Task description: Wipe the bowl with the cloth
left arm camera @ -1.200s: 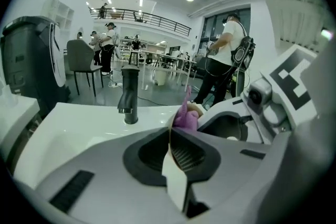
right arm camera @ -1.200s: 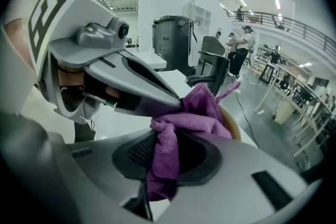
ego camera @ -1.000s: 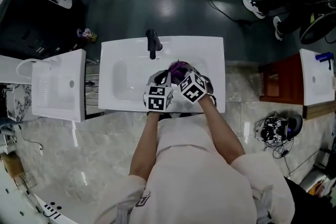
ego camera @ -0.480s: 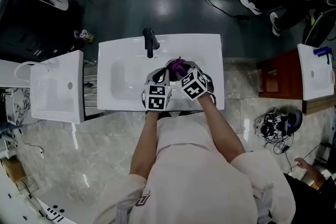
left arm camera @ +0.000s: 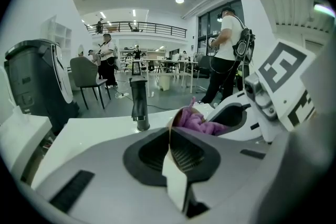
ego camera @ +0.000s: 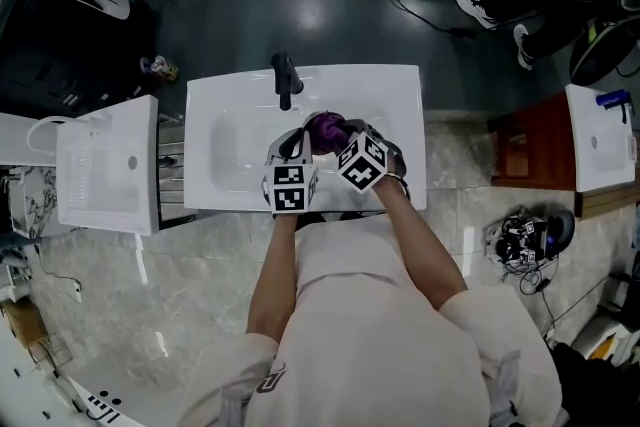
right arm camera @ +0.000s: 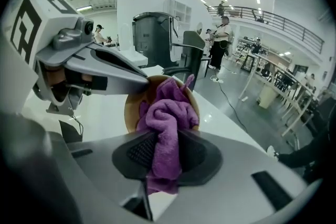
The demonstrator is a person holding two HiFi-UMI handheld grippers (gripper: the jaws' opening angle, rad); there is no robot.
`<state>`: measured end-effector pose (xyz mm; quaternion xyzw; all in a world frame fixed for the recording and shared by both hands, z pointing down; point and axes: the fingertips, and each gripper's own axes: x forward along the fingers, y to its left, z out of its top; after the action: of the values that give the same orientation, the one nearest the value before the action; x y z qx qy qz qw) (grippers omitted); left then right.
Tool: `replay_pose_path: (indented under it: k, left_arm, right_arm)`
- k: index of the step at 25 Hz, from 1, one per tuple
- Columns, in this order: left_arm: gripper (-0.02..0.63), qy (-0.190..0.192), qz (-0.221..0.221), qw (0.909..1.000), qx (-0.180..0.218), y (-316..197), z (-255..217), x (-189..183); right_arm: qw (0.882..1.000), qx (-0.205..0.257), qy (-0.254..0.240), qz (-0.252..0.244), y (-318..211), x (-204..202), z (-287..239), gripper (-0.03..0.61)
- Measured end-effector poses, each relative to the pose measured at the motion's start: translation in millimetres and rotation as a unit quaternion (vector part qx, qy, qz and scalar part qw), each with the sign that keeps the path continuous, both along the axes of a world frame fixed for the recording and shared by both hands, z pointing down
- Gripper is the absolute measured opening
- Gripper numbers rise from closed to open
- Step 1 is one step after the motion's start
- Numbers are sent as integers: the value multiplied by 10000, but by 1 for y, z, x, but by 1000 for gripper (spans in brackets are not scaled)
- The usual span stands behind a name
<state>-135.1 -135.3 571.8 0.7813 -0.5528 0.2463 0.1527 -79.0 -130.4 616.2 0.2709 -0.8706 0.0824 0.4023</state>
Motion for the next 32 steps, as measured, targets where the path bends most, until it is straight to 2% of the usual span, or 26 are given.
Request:
replay_pose_path:
  k: [3,7,12,16,23,32]
  left_arm:
    - [18,52,-65,10000,23,1,0,-2]
    - [20,309,-91,9995,-20,-1,-4,1]
    - [21,560,96,9983,-107,0,-9,14]
    - [23,829,405,9952,-320,4,-8,29]
    - [21,380,771,9959,-293,4,-9,44]
    - [17,333,693,9969,-184,4,-11,37]
  right_arm:
    - [9995,-52,146,-269,9,-8,4,91]
    - [9976,-107,181,-659,23,-21,2,91]
    - [9948,248,-1,-991,31,-34,-9,91]
    - [9961,546,-120,-680,16,-25,-14,91]
    - [9968,736,-317,-2,-2,-10,-21,91]
    - [9915,930,-714,564,-18,4,-39,91]
